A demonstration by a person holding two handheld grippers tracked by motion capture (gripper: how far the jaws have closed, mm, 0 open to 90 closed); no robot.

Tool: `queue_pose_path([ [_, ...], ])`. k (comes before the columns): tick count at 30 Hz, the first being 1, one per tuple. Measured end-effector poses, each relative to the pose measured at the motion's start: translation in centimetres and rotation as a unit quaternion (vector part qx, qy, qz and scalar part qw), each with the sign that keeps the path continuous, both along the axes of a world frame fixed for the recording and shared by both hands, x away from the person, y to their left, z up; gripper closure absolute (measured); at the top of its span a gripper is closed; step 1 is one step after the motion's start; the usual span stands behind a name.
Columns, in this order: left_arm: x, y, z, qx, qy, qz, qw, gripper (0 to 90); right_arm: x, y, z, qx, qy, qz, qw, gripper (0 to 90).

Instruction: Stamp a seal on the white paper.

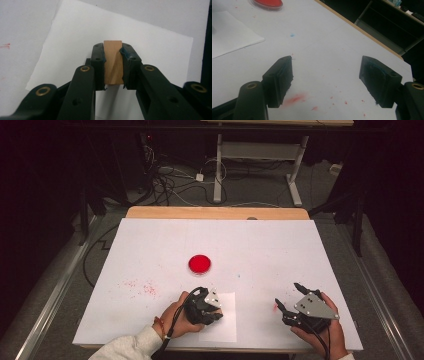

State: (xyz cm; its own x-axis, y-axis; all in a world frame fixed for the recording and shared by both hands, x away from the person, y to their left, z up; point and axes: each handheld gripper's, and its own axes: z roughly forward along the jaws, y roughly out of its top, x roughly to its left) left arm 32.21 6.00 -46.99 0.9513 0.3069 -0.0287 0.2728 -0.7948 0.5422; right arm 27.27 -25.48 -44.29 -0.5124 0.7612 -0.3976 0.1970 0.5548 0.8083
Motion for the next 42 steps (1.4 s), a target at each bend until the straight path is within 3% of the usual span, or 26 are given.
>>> queue_pose_path([
  [13, 0.2, -0.1, 0.4, 0.006, 0.008, 0.001, 1.0, 73.3, -0.1, -0.3, 0.2, 0.003, -0.004, -0.002, 1.0, 27.4],
  [29, 0.0, 2.2, 3.6, -0.034, -0.022, 0.026, 0.9988, 73.3, -0.2, -0.3, 0.5, 0.008, -0.01, -0.002, 0.9999, 27.4],
  [42, 0.7, 4.7, 4.3, -0.05, -0.028, 0.056, 0.9967, 73.3, 0.4, -0.1, 0.6, 0.009, -0.008, 0.0, 0.9999, 27.9],
])
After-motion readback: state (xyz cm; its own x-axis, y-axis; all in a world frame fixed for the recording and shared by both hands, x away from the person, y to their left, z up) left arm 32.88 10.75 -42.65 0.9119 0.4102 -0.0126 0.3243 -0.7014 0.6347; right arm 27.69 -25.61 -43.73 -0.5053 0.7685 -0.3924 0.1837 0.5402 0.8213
